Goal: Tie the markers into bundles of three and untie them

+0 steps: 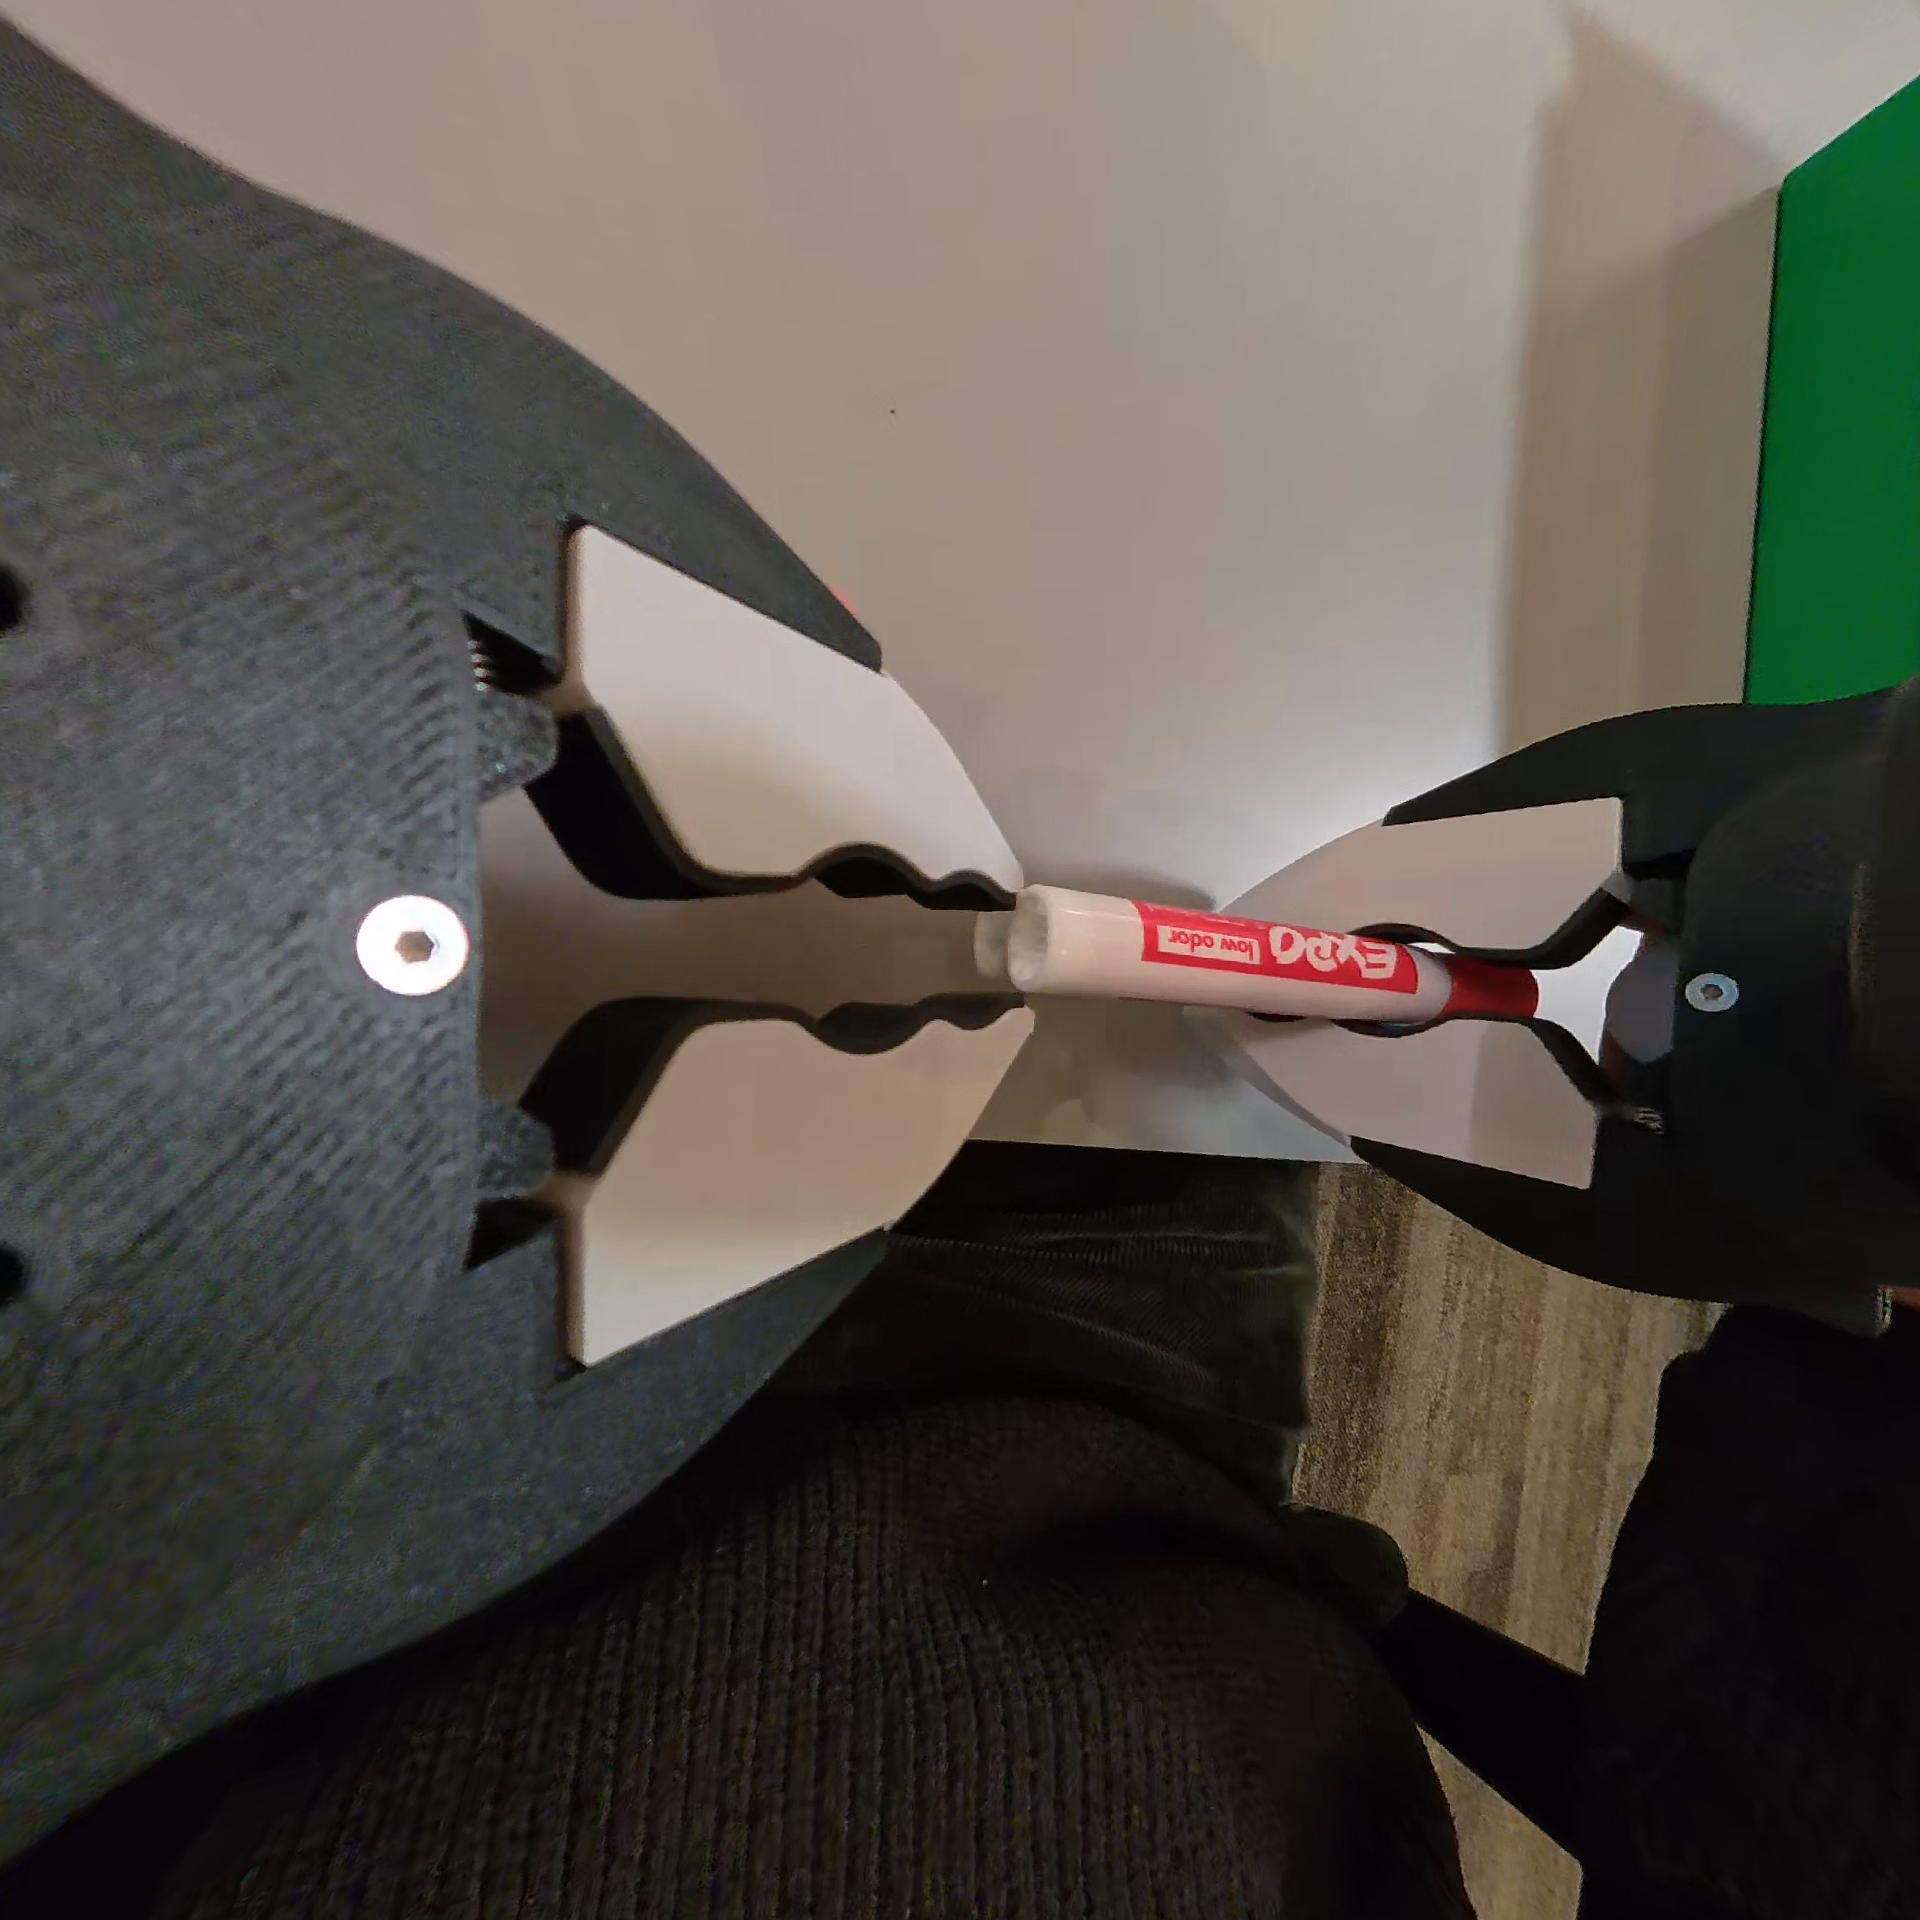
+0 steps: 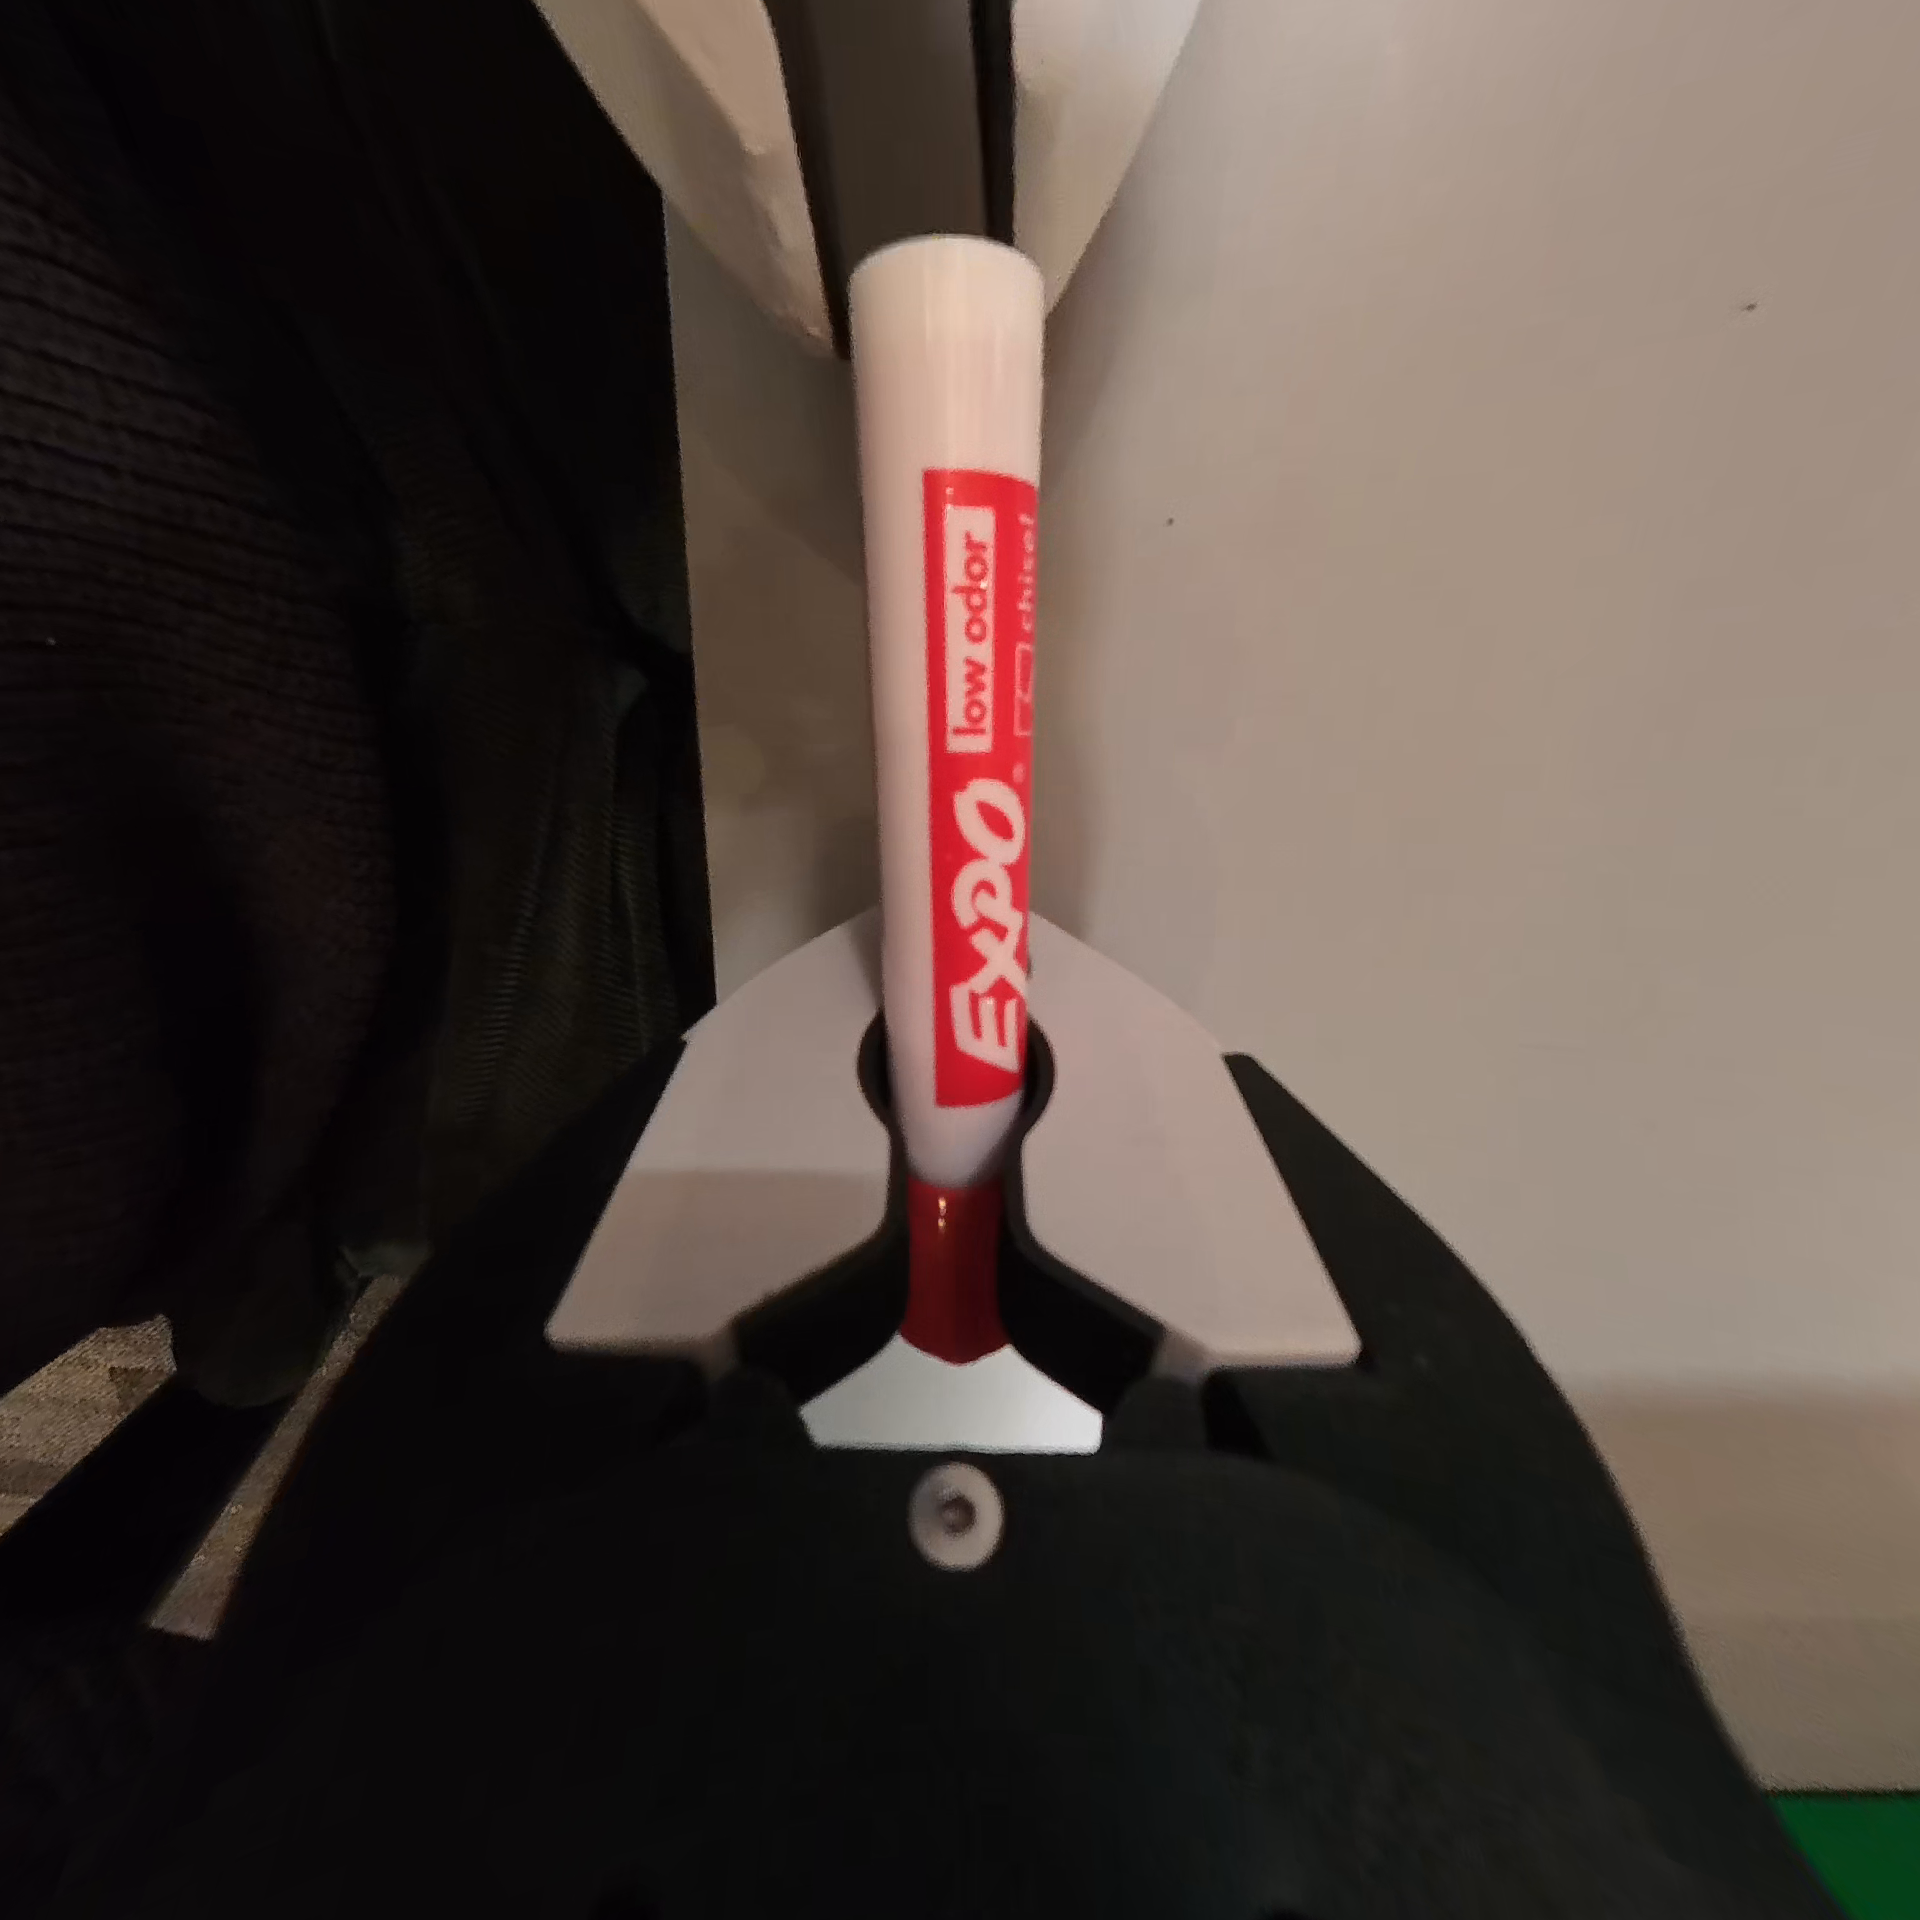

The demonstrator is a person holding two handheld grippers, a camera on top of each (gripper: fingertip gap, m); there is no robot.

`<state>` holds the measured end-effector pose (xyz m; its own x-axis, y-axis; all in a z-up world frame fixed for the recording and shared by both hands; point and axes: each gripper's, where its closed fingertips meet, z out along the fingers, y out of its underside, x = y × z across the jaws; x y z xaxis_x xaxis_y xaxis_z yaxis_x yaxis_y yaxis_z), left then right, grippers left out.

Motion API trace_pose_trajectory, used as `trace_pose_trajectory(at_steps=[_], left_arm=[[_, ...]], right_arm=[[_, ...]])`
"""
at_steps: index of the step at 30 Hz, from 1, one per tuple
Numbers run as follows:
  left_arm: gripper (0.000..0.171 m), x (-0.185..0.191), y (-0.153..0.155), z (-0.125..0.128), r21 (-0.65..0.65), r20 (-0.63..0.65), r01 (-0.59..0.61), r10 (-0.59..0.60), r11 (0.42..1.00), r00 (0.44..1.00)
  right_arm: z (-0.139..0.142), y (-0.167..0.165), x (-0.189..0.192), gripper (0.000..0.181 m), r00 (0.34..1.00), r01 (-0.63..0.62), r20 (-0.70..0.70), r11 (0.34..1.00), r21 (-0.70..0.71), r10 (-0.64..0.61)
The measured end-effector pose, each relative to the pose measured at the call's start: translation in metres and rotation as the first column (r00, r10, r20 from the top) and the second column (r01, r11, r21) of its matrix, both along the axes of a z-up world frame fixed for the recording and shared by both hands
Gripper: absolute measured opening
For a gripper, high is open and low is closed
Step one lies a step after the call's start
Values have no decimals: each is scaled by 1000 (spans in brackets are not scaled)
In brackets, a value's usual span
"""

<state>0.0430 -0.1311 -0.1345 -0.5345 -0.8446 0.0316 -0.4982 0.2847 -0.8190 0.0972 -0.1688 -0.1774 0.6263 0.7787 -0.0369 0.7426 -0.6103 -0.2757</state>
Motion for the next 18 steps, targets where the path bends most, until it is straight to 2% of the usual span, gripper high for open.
trace_pose_trajectory(at_steps=[18], left_arm=[[21,-2,2,-4,15,-20,3,-3,1000,1000]], right_arm=[[-2,0,5,15,1000,15,0,1000,-9,-15]])
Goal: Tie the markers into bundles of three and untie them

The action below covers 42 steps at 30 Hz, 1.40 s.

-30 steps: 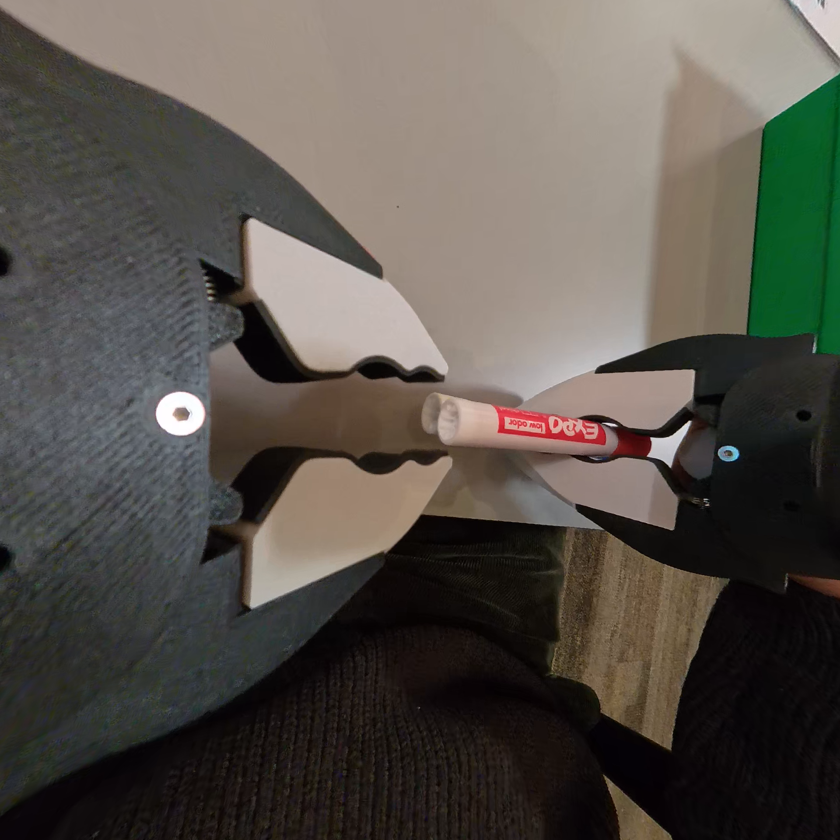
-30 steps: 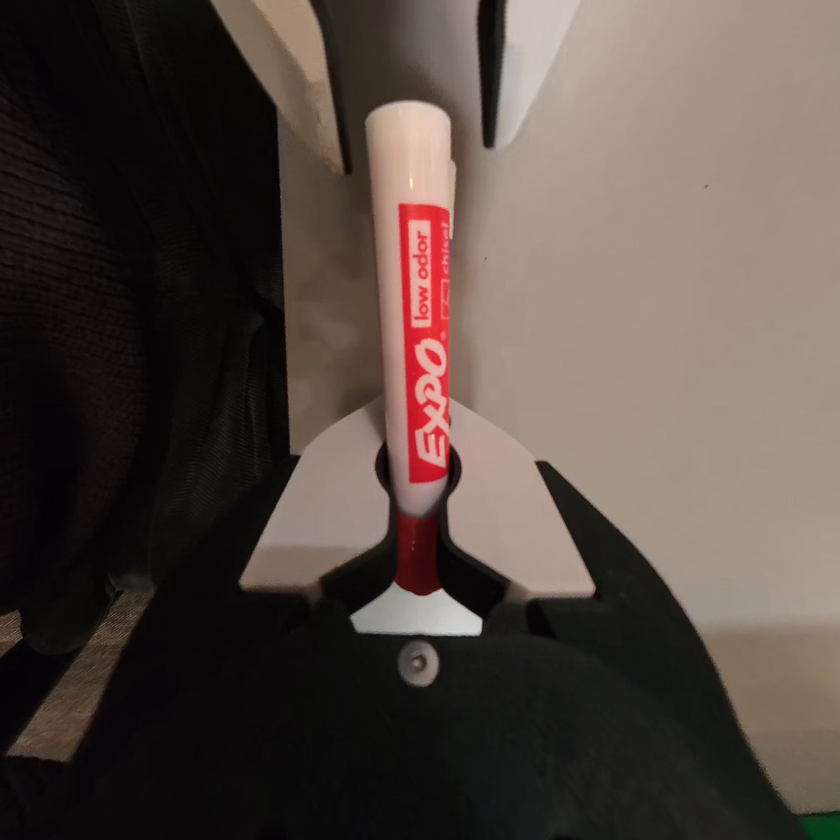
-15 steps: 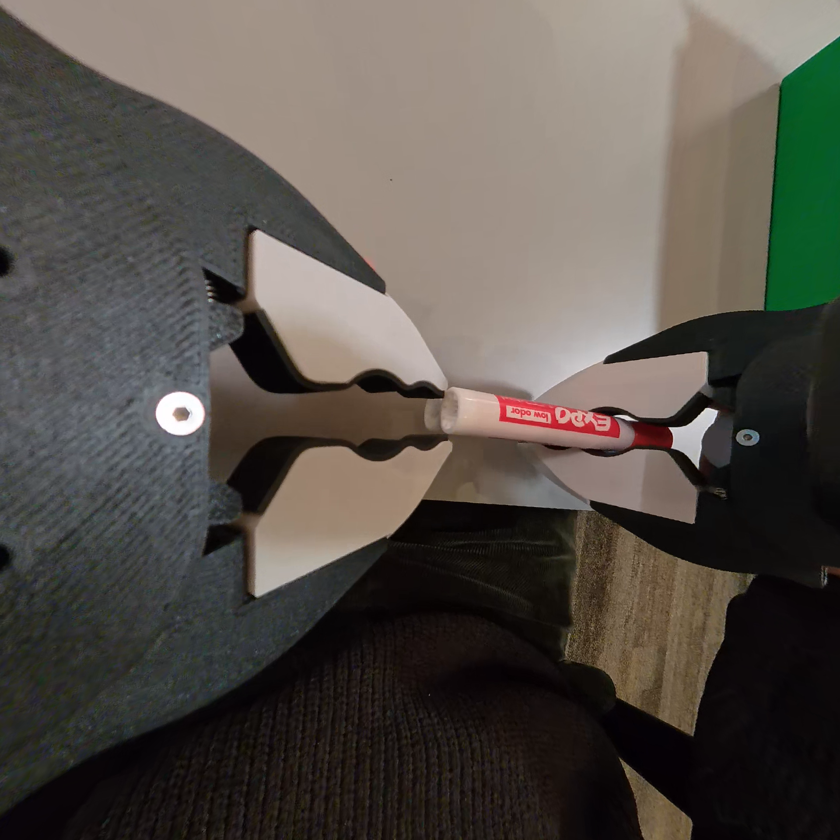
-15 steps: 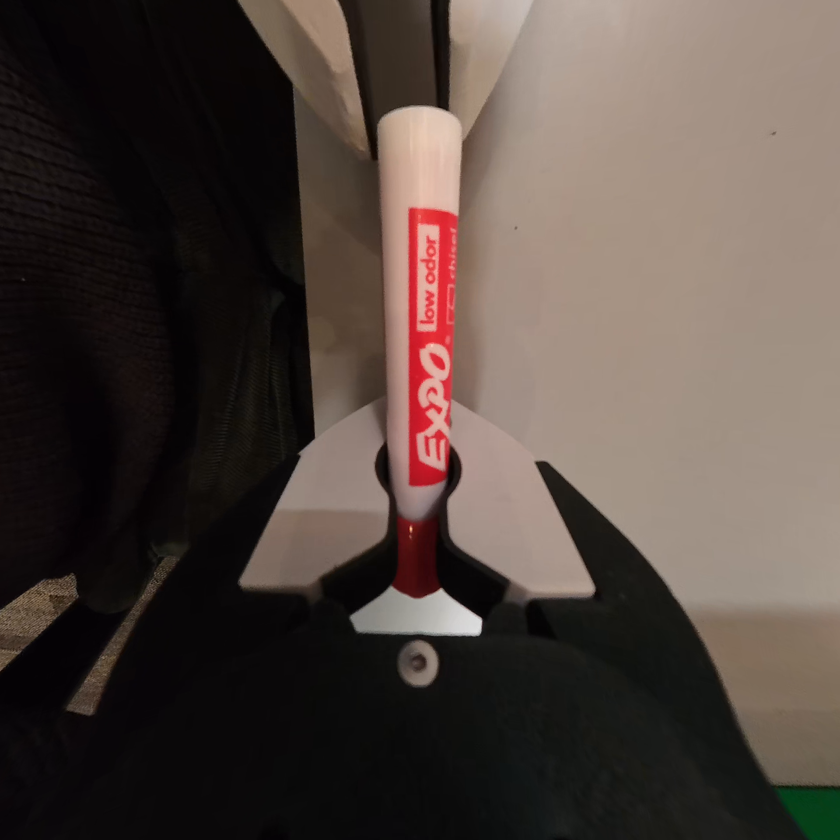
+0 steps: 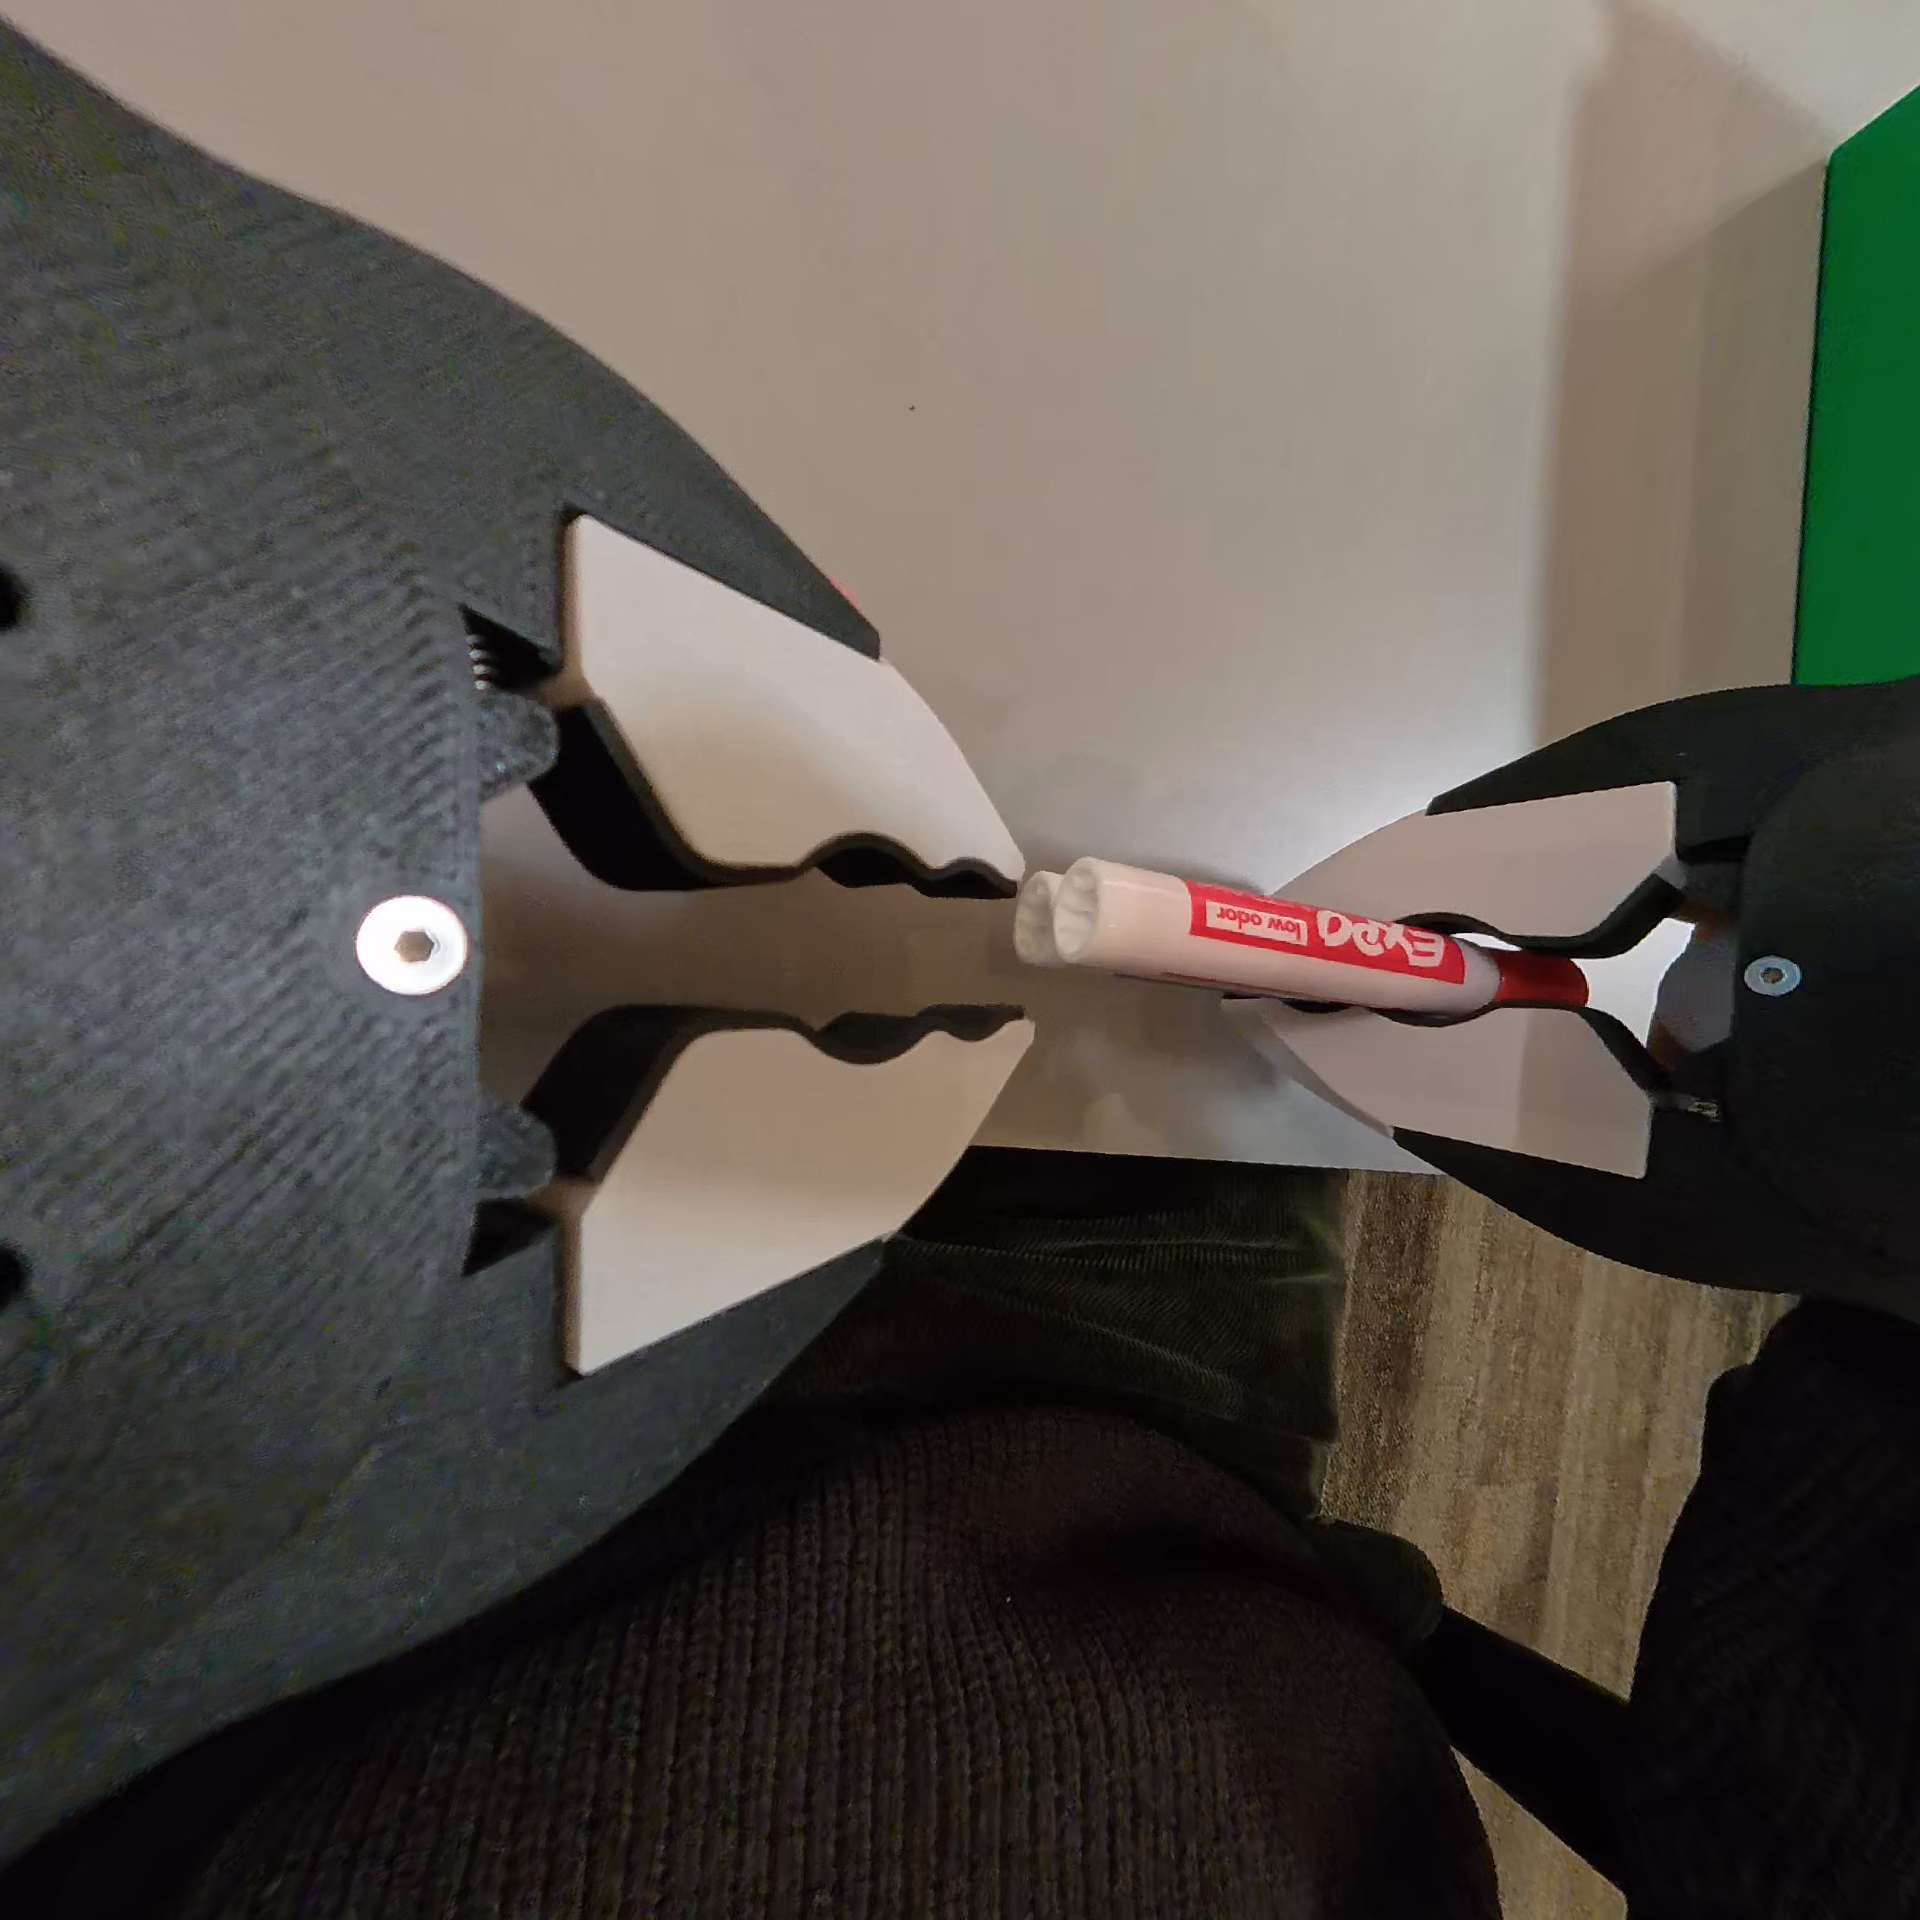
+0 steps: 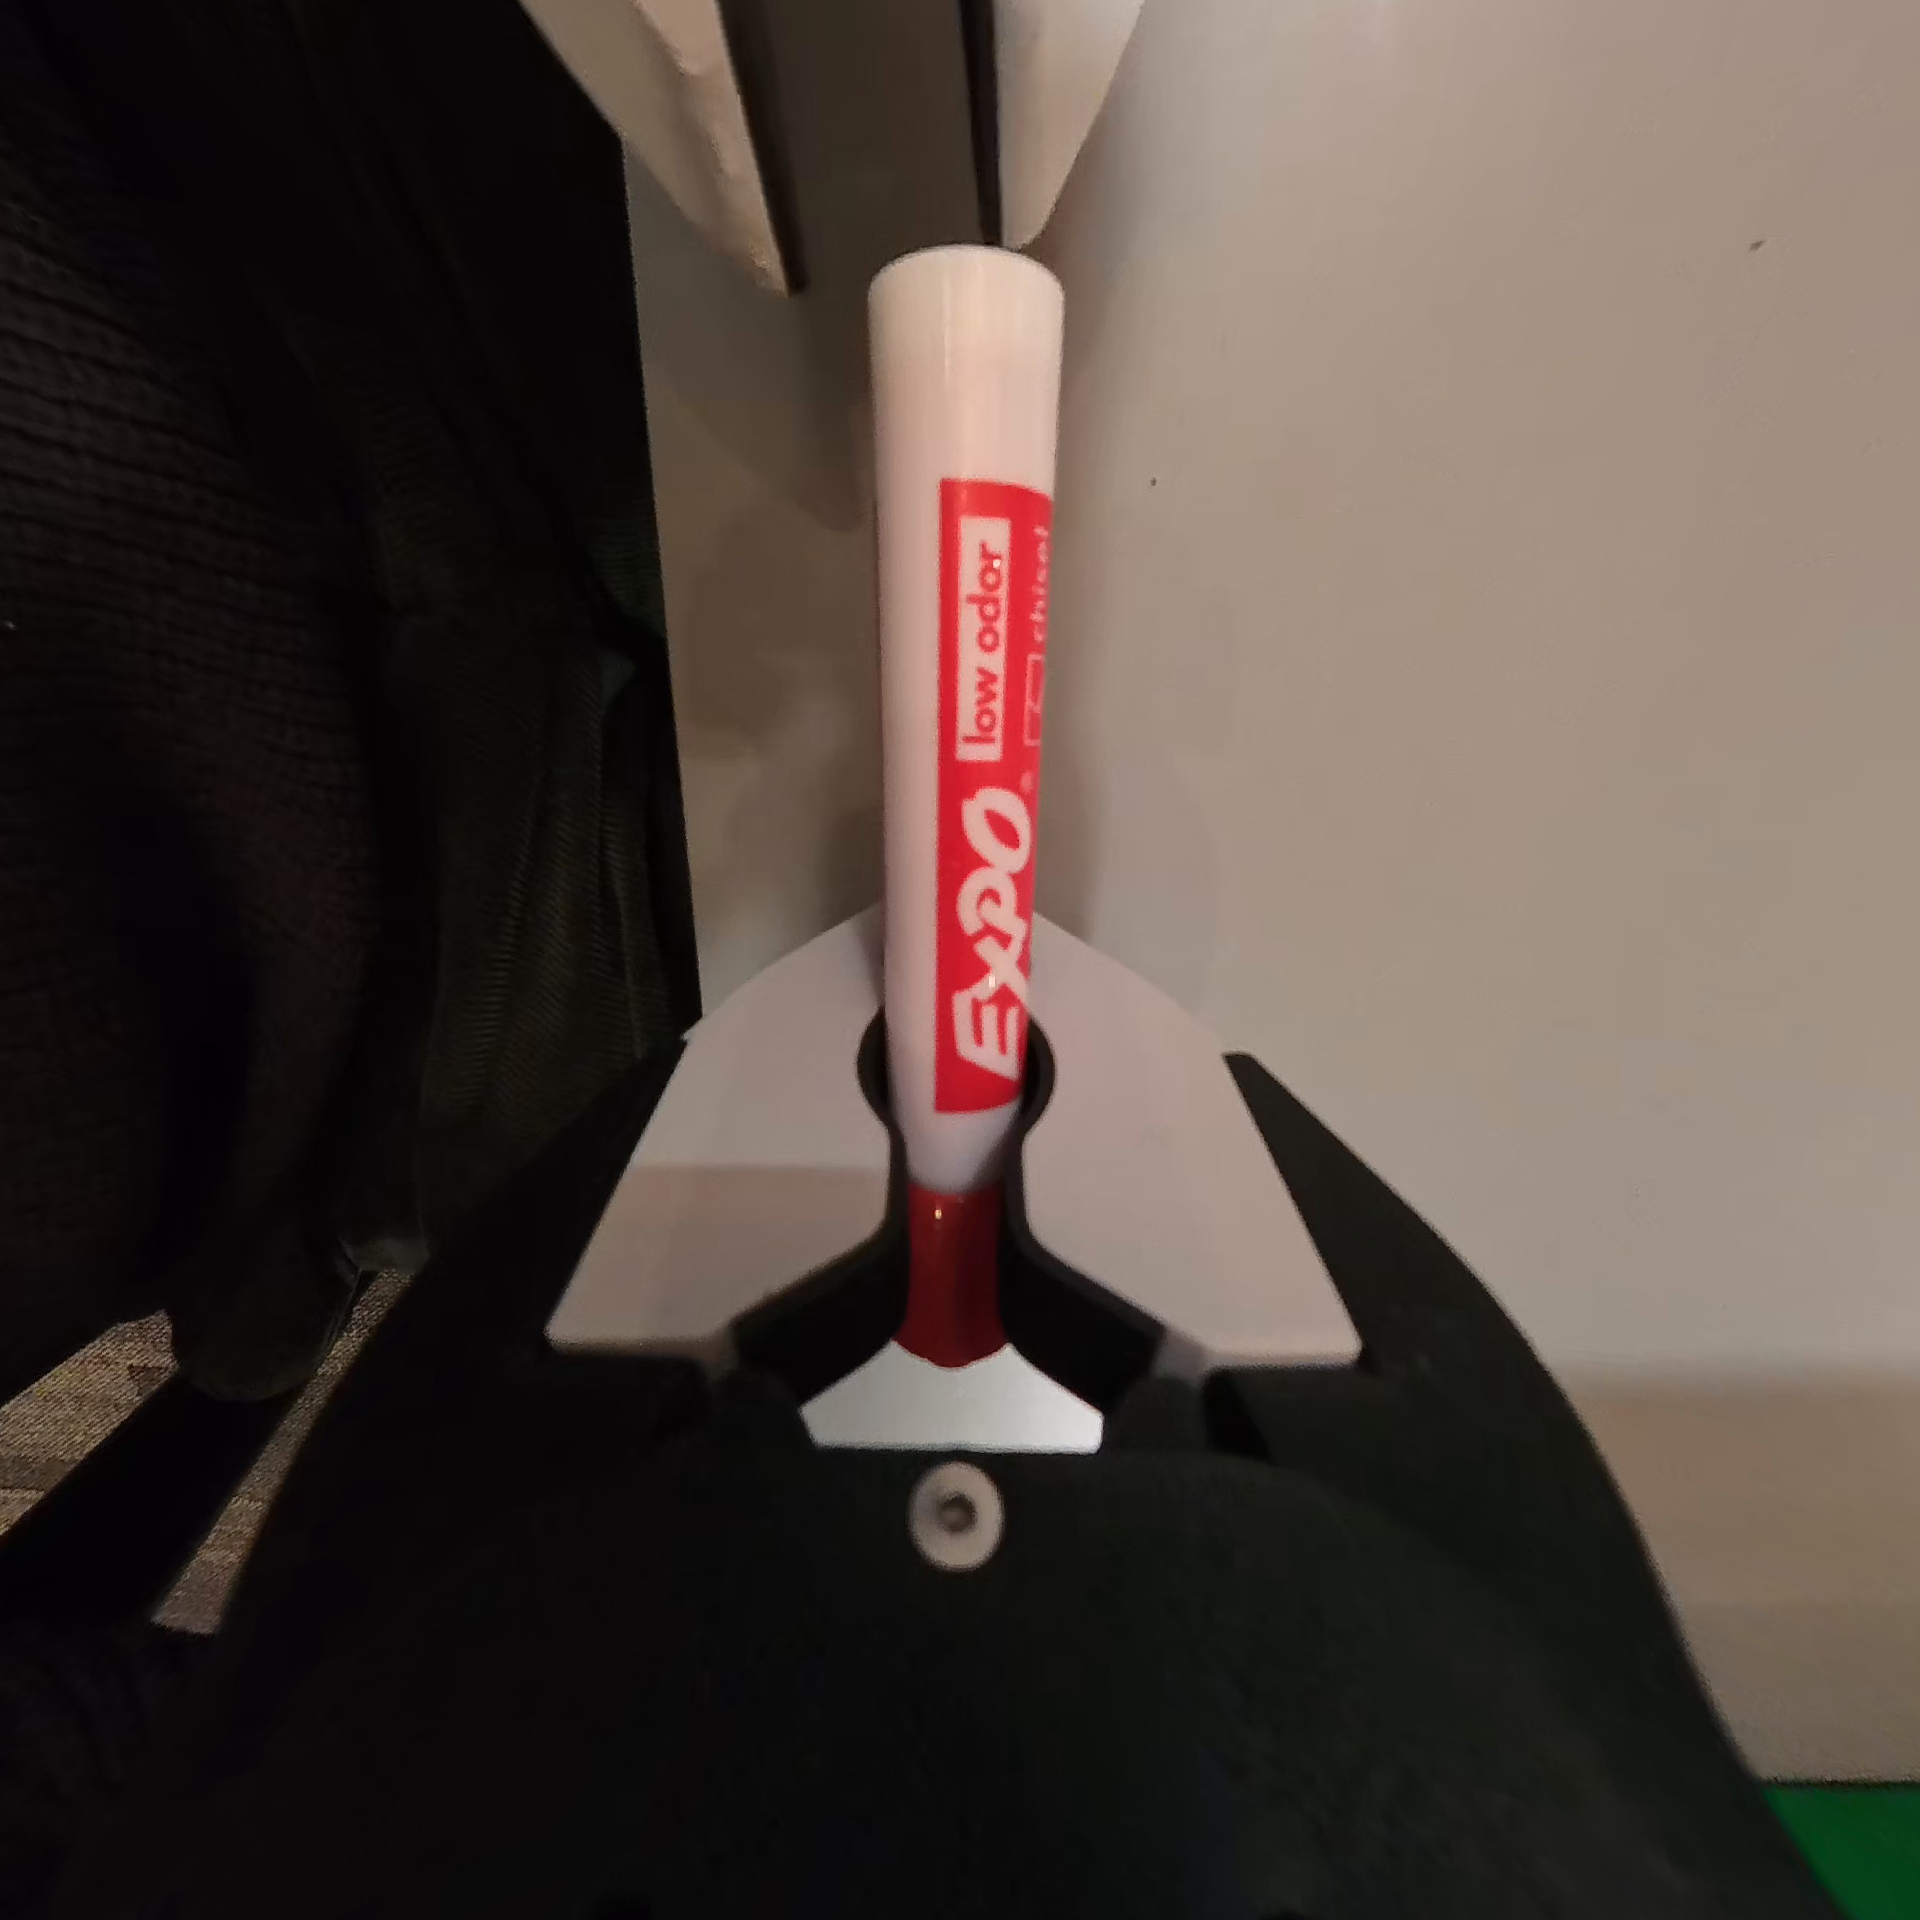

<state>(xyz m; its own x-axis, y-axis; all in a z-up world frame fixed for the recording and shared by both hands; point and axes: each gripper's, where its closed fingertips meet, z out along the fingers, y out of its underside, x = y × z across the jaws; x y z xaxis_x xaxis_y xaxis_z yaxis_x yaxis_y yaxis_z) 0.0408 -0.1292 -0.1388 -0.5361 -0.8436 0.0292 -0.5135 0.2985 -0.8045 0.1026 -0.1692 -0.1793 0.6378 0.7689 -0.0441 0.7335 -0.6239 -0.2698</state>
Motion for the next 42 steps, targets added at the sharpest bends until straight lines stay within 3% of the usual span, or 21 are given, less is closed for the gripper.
trace_pose_trajectory(at_steps=[34,37,42], left_arm=[[39,-2,2,-13,48,-47,-5,7,999,999],[40,-2,2,-13,38,-54,-5,7,999,999],[59,-1,0,-8,-80,-98,-47,39,996,994]], right_arm=[[0,-3,1,15,1000,5,-5,1000,-12,-5],[-1,-3,1,15,1000,3,-2,1000,-10,-3],[4,6,2,14,1000,-14,11,998,58,13]])
